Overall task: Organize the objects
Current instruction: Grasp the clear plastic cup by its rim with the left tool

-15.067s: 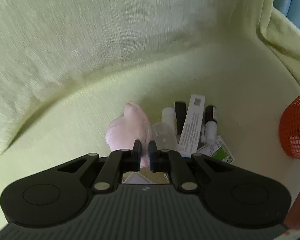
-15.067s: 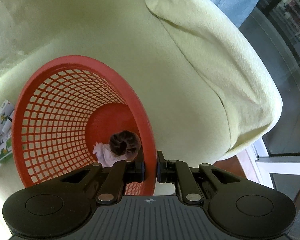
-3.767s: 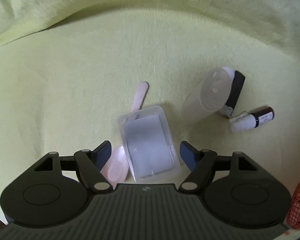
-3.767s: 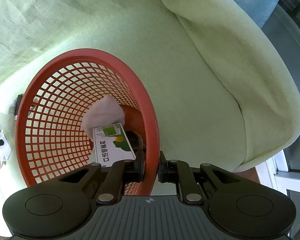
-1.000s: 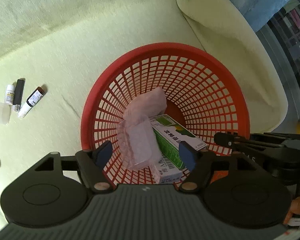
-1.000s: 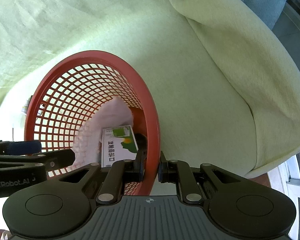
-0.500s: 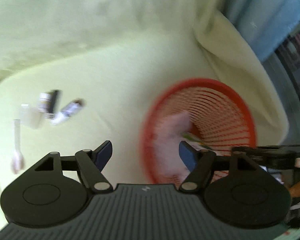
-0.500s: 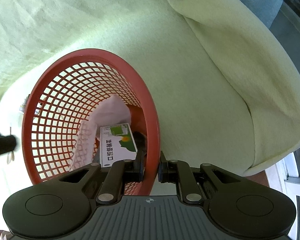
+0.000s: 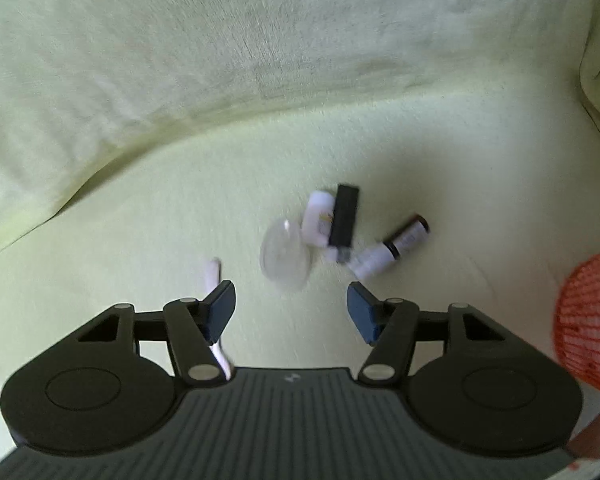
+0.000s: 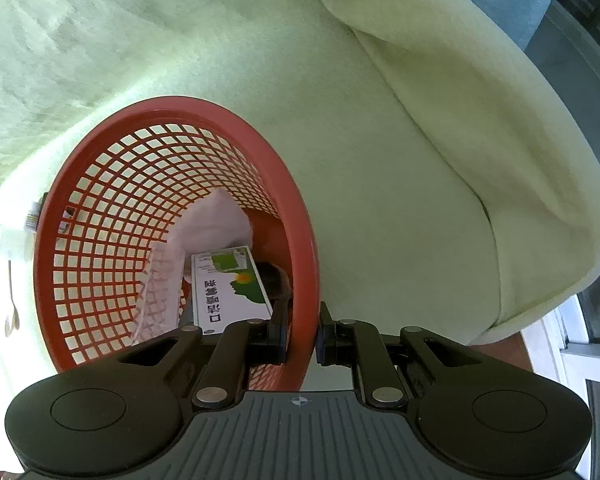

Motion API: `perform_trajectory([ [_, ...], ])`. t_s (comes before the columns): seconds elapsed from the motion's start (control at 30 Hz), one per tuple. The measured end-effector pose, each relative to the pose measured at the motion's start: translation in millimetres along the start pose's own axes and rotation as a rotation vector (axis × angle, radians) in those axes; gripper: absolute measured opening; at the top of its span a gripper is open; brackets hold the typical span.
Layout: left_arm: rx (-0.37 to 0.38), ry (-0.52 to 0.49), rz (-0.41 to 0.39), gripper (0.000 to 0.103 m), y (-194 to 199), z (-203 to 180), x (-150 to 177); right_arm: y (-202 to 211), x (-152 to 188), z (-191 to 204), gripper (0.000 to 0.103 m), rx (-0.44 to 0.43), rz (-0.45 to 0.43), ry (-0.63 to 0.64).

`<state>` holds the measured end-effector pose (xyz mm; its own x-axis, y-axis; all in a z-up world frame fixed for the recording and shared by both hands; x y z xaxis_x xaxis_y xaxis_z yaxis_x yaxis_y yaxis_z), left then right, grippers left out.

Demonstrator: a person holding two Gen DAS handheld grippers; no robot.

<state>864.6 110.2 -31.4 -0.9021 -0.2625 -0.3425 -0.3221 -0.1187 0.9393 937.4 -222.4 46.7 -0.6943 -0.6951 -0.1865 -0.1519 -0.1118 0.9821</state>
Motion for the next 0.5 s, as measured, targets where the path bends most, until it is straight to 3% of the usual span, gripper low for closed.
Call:
perform_trajectory([
  [0.3,-0.024,-0.055,0.065,0.054,-66,9,-11,1,1,1,0.010,0.021,0.003,-0.015],
  [0.4,-0.006,-0.039,0.073,0.028,-76,10,-12,1,1,0,0.010,0.023,0.005,-0.018],
  [0.5,-0.006,-0.038,0.053,0.026,-71,5,-10,1,0,-1,0.010,0.021,0.007,-0.023],
])
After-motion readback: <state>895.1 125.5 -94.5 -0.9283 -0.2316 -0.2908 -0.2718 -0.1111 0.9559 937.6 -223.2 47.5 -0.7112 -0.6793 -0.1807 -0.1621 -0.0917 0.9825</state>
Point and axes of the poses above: each gripper's, at about its wrist camera, not at the fingertips, and y roughly against the way its jaws point, z to its left, x to its underside, the point moved 4 cm from there along -y, roughly the way its jaws point, and after that the axes turned 6 degrees about x, right-handed, at the moved point
